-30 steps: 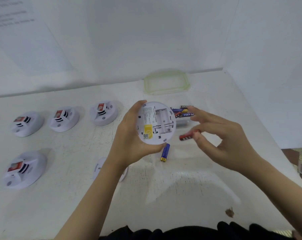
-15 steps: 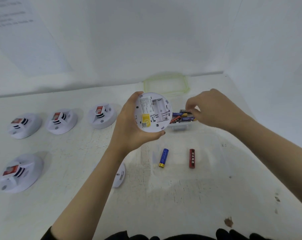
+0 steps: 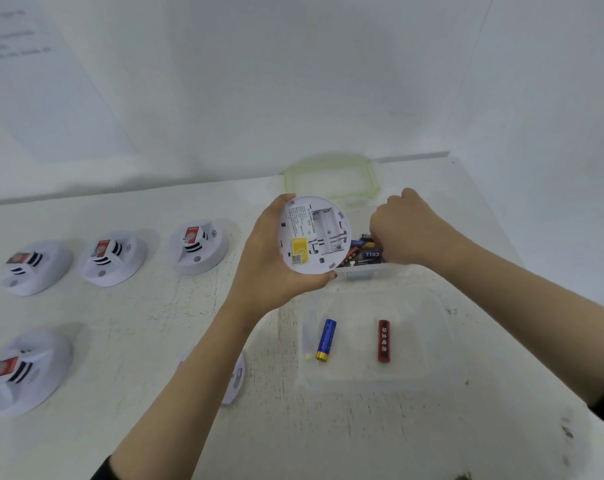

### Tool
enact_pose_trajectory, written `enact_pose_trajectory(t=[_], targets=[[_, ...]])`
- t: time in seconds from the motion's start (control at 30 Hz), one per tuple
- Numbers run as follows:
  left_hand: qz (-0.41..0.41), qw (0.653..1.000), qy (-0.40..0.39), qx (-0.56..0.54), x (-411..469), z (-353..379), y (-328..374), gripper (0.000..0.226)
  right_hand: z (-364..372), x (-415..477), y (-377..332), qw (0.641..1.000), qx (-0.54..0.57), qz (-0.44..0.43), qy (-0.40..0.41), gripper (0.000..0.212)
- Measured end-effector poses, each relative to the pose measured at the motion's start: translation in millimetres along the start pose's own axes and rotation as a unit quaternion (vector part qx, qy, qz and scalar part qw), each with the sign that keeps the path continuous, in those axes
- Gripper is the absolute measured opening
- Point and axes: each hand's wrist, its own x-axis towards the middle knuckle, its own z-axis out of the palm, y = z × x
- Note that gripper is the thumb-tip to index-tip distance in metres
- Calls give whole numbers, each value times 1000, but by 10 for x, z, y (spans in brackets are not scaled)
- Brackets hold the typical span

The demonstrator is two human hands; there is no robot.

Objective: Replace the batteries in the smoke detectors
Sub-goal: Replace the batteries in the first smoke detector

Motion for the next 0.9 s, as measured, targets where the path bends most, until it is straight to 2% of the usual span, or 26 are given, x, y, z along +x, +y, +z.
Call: enact_pose_trajectory(t=[0.13,0.2,0.33,0.43,0.53,0.6,0.67,0.83,0.9], targets=[[4,1000,5,0,24,11,-32,91,10,-44,109,988,155,7,-5,4],[5,1000,3,-2,25,9,-49,92,16,-82,166,960,281,9,-15,10],[18,1000,21,15,29,35,-91,100,50,-182,212,859,510,4,46,5],[33,998,35,46,36,49,-73,101,22,-274,203,777,615,19,132,10],[29,998,28,46,55,38,-53,98,-57,-328,144,674,712,27,197,17],[19,999,20,27,50,48,-50,96,-125,-336,86,635,737,23,229,19],[3,1000,11,-5,37,64,-29,96,-181,-320,22,654,707,20,268,19],[6,1000,-5,-26,25,92,32,89,-191,-267,-79,799,508,-13,321,12],[11,1000,-3,-26,18,96,50,90,-184,-250,-90,826,455,-28,332,13]])
